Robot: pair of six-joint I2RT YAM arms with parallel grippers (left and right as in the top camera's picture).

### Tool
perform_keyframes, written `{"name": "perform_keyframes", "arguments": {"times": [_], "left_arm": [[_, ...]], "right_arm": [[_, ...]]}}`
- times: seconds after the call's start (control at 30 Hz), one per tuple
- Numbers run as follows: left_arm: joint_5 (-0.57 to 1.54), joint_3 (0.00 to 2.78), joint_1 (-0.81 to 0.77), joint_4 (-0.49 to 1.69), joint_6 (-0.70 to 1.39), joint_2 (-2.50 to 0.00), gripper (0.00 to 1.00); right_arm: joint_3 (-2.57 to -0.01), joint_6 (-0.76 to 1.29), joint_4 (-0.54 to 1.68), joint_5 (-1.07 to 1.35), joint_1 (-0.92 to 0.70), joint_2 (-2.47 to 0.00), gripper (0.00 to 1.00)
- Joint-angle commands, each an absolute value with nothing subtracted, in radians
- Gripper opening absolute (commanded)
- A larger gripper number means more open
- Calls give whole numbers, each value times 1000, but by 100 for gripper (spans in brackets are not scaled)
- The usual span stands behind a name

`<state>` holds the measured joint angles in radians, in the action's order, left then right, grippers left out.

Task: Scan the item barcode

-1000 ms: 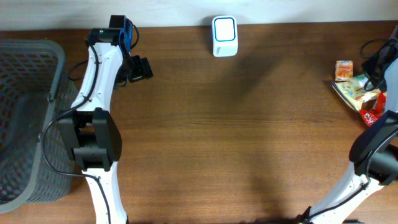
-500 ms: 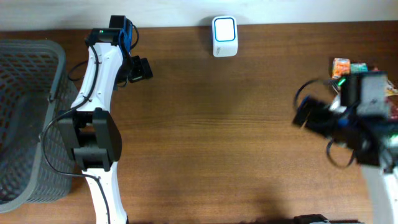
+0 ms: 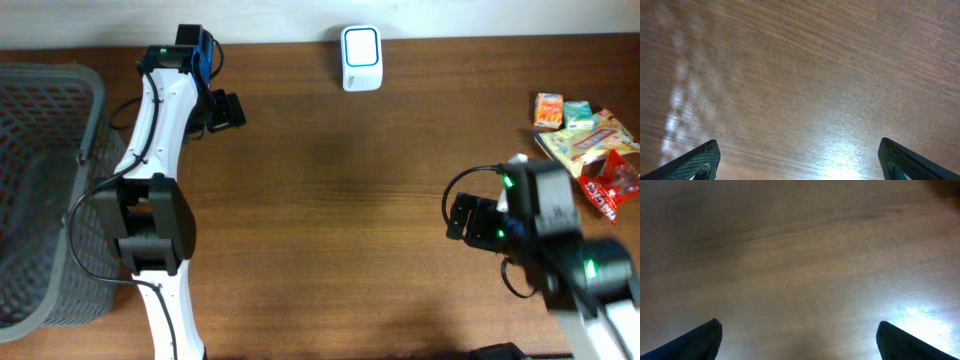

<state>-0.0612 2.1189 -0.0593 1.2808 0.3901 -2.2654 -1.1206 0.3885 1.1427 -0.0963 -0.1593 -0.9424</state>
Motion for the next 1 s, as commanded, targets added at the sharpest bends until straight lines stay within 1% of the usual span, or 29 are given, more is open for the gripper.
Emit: {"name": "perform_keyframes", "arguments": {"times": [0.0,0.17,0.27,0.37,0.53,0.6,0.67,0.97], "left_arm": [[-72,2128,-56,1283,403,-2246,99],[-72,2128,-56,1283,403,-2246,99],[-72,2128,-56,1283,403,-2246,99],[-72,2128,-56,1283,403,-2246,99],[-72,2128,-56,1283,403,-2246,99],[-72,2128,-56,1283,403,-2246,99],[-72,2128,-56,1283,403,-2246,99],[-72,2128,-56,1283,403,-2246,99]], "right_arm": [[-928,340,989,-103,-84,-668,98],[-587,268,747,-104,-64,-198,98],[-342,269,521,-100,-65,-6,98],[-184,268,302,-90,-65,-4,98],[-6,265,19,-90,-65,-3,98],[-6,262,20,-103,-65,-3,98],[-6,262,75,-108,-65,-3,98],[-6,262,71,-109,-64,-4,98]]}}
